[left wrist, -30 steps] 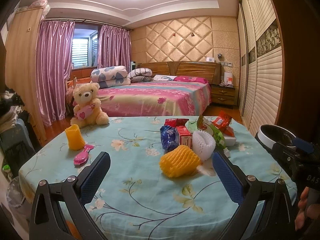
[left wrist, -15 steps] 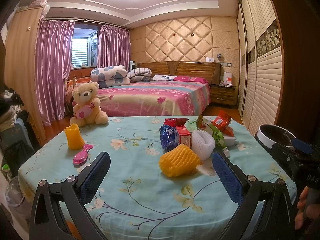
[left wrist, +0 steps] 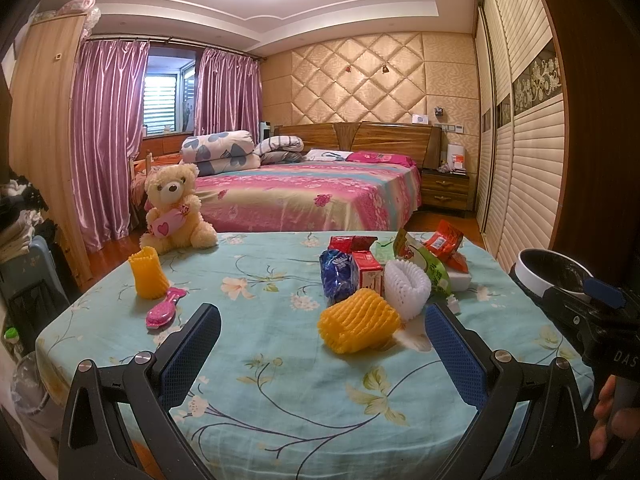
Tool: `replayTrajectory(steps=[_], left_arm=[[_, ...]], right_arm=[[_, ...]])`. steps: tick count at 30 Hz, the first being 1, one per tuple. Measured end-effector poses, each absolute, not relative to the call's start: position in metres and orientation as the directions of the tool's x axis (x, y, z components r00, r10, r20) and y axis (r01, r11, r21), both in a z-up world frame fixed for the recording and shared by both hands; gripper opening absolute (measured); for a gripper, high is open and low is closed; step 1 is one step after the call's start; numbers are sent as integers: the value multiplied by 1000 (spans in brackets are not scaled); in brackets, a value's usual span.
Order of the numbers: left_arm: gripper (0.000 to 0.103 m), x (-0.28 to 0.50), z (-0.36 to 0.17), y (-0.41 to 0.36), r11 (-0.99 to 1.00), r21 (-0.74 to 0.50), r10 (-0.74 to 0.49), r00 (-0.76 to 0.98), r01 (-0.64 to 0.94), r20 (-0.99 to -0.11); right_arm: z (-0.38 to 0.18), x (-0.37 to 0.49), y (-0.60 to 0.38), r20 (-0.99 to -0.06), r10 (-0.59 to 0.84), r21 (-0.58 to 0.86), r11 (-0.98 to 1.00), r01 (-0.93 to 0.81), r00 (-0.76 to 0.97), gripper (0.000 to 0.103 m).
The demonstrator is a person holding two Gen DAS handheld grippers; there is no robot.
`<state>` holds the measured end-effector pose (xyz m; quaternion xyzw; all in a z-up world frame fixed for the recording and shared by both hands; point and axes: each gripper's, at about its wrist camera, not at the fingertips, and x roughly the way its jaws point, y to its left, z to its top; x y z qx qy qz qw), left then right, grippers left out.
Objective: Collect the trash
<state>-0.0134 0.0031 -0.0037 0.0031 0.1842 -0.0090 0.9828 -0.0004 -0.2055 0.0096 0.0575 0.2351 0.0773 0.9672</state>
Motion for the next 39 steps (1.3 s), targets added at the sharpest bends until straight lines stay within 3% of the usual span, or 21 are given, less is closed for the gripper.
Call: replayTrajectory(steps=[14, 26, 28, 39], left_arm=[[102, -6, -8, 12, 1000, -17, -27, 920, 22, -392], [101, 33, -21, 27, 999, -46, -43, 871, 23, -490], [97, 44, -24, 29, 998, -50, -54, 859, 33, -509], [91, 105, -34, 39, 991, -85, -137, 784, 108, -606]], right_arm=[[7, 1, -201, -458, 190, 158, 979, -131, 868, 103], [-8, 29, -193, -523, 268, 205, 961, -186, 809, 102], [-11, 36, -191, -536, 283, 215, 957, -195, 796, 102], [-31, 83, -180, -605, 380, 294, 923, -248, 700, 74]])
